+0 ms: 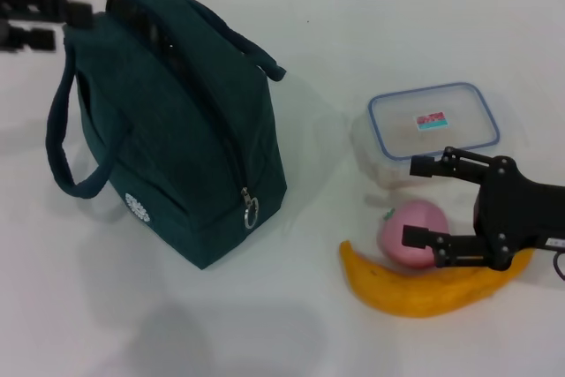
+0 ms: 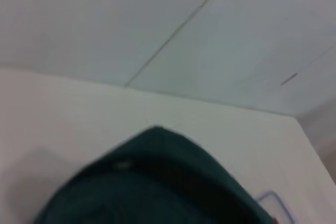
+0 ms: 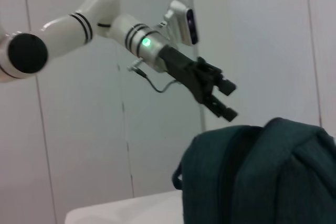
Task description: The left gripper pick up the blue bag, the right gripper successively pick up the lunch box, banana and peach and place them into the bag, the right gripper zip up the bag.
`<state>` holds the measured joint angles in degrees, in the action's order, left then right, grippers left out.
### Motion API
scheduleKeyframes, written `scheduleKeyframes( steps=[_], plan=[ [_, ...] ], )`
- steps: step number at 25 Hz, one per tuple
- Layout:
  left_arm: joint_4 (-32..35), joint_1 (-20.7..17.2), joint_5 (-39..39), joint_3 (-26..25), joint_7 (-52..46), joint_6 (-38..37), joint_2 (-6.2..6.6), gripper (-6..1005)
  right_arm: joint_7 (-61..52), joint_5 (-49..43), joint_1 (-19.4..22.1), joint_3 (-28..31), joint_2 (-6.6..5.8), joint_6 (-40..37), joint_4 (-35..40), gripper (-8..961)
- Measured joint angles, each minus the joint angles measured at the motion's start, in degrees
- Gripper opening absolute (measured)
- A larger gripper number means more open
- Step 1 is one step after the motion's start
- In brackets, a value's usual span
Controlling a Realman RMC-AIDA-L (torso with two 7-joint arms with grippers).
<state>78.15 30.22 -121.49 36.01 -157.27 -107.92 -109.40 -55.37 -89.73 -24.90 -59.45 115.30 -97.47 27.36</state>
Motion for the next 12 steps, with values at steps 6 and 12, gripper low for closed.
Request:
scheduleKeyframes(
  steps=[6, 12],
  plan=[
    [-6.18, 2.30, -2.20, 4.68, -1.29, 0.32, -0.20, 826, 0.00, 0.00, -0.50, 0.04, 0.00, 1.13, 0.36, 842],
    [-11.58, 4.77, -6.68, 4.75, 0.62, 2.07, -0.81, 804, 0.00, -0.15, -1.13, 0.04, -0.17, 1.31, 0.18, 841]
  ],
)
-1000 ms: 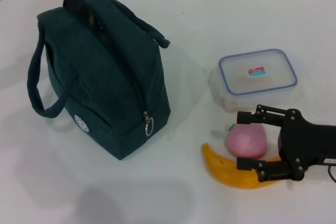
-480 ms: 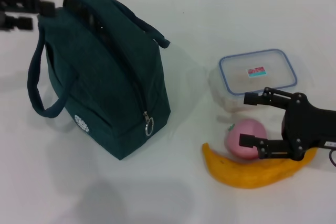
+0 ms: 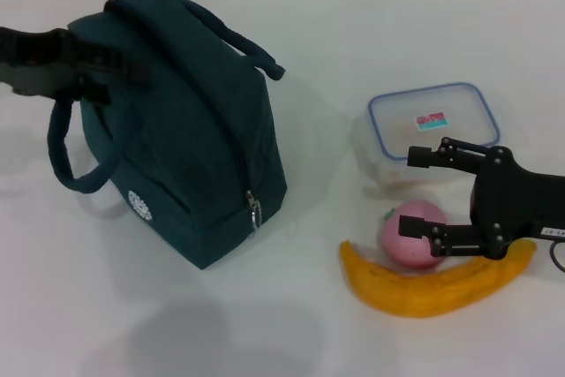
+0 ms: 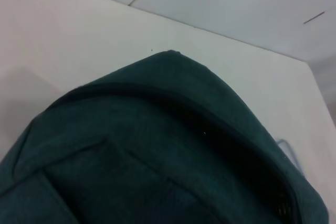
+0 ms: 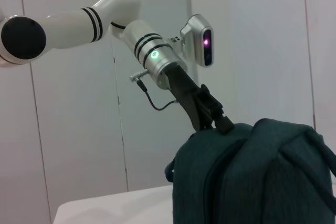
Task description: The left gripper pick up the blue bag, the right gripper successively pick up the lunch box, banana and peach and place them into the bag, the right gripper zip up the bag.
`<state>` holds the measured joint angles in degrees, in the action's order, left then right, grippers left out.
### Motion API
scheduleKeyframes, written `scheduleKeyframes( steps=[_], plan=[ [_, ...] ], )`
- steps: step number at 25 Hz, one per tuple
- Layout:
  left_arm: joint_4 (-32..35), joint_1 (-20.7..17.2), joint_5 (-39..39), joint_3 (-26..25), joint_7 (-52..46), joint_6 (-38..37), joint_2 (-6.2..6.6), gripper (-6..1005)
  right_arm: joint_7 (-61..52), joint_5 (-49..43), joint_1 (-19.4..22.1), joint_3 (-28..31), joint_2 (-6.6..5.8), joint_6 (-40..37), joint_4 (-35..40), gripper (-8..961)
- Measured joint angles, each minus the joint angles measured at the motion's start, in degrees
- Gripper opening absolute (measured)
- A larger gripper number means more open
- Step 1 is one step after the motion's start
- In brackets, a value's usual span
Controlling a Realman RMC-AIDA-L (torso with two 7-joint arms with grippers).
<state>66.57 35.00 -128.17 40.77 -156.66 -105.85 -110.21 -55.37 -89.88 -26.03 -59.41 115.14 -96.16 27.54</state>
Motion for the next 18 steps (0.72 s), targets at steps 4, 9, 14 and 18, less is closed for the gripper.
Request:
scheduleKeyframes(
  steps=[4, 9, 14, 18],
  plan=[
    [0.97, -0.12, -0.26, 0.06, 4.17, 1.90, -1.26, 789, 0.00, 0.07, 0.14, 0.00, -0.08, 0.02, -0.11, 841],
    [1.50, -0.36, -1.25, 0.53, 6.60, 2.80, -1.55, 770, 0.01, 0.11, 0.35, 0.00, -0.07, 0.02, -0.13, 841],
    [-0.02, 0.02, -1.51, 0.65, 6.69, 2.75, -1.14, 531, 0.00, 0.14, 0.47, -0.01, -0.01, 0.02, -0.12, 841],
    [-0.12, -0.17, -1.55, 0.64, 6.53, 2.66, -1.38, 454, 0.01, 0.15, 0.56, 0.00, 0.06, 0.02, -0.13, 841]
  ],
)
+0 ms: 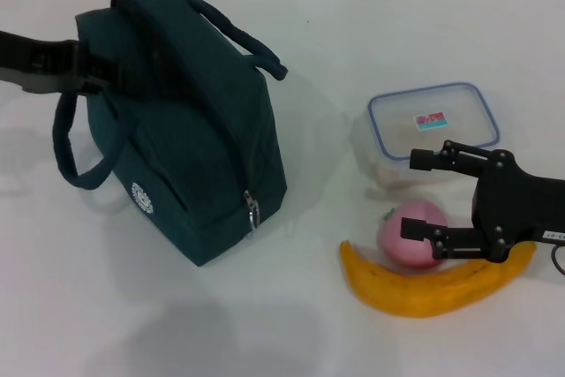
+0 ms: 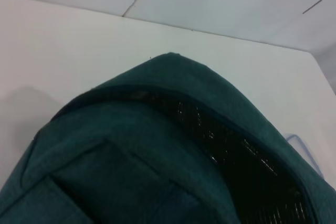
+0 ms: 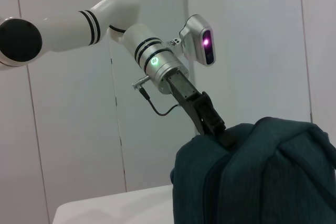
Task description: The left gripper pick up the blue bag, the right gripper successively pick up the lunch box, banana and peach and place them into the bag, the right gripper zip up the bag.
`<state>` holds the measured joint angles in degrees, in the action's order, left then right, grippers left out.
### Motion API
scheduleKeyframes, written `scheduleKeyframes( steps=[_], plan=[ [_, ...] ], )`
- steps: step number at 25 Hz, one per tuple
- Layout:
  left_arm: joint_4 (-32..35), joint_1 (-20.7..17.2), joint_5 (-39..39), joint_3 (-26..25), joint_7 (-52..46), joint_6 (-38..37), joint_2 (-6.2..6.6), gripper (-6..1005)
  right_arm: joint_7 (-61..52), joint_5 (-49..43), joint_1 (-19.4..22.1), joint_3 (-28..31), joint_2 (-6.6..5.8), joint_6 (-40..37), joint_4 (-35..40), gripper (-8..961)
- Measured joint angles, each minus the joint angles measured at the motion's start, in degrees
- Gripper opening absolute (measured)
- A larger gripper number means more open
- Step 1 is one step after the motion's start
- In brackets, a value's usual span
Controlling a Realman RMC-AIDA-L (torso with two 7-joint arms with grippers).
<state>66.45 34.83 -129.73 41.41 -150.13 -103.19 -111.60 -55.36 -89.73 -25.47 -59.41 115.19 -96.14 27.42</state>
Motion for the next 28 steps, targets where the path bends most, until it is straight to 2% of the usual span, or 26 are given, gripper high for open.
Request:
scheduleKeyframes(
  steps=[7, 12, 16, 19, 24, 28],
  plan=[
    [-1.44, -0.41, 0.27, -0.05, -0.09, -0.40, -0.16, 319, -0.21, 0.00, 0.15, 0.03, 0.03, -0.04, -0.08, 842],
    [-1.66, -0.46, 0.39, -0.04, -0.11, -1.38, -0.28, 99, -3.69, 0.01, 0.27, 8.05, 0.24, 1.44, -1.58, 842],
    [-1.63, -0.50, 0.52, -0.21, -0.13, -2.40, -0.38, 57, -13.32, 0.01, 0.56, 17.95, 0.06, 5.42, -1.82, 842],
    [-1.66, -0.71, 0.55, -0.15, -0.13, -2.53, -0.51, 36, -20.68, 0.01, 0.79, 23.20, -0.03, 9.61, -2.24, 842],
    [-1.10, -0.72, 0.57, -0.18, -0.10, -2.55, -0.56, 36, -33.72, 0.00, 0.65, 24.41, -0.49, 20.61, -4.42, 841],
    [-0.98, -0.43, 0.66, -0.33, -0.02, -2.51, -0.60, 36, -37.61, -0.02, -0.96, 24.30, -1.14, 24.96, -8.34, 841]
  ],
)
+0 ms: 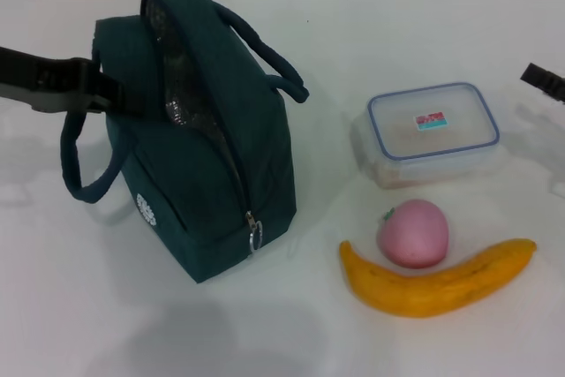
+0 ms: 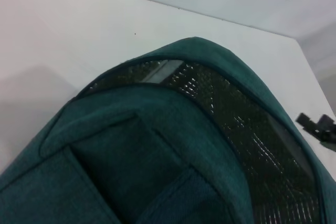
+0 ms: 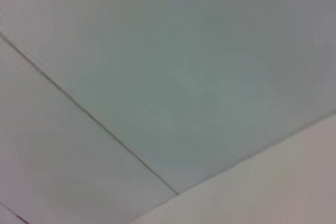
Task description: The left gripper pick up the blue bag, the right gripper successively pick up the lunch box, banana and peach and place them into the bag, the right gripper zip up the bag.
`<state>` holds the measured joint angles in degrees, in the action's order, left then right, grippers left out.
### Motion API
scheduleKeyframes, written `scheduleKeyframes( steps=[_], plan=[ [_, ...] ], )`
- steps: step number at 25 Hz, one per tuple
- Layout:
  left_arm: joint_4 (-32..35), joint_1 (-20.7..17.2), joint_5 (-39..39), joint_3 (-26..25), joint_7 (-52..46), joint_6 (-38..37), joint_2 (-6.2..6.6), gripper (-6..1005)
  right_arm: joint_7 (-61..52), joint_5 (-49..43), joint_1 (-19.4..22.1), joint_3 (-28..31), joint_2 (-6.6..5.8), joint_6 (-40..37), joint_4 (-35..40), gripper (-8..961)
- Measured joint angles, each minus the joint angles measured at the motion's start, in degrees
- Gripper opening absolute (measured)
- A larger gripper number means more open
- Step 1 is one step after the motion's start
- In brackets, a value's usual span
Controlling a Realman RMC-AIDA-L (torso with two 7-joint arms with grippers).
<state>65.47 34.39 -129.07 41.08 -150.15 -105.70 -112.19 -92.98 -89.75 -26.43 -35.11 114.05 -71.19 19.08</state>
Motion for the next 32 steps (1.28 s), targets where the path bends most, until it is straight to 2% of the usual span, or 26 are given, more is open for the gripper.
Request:
scheduleKeyframes(
  steps=[7, 14, 32],
  plan=[
    [-0.05, 0.15, 0.05, 0.32, 0.24, 0.17, -0.70, 36, -2.58, -0.65, -3.05, -1.51, -0.08, 2.51, -5.45, 837],
    [-0.30, -0.08, 0.06, 0.17, 0.26, 0.08, -0.80, 36, -5.24, -0.70, -3.32, -2.86, 0.47, 2.12, -6.35, 827],
    [-0.52, -0.16, 0.04, 0.31, 0.30, 0.15, -0.92, 36, -10.57, -0.19, -3.87, -4.23, 0.39, -2.74, -6.43, 782]
  ],
)
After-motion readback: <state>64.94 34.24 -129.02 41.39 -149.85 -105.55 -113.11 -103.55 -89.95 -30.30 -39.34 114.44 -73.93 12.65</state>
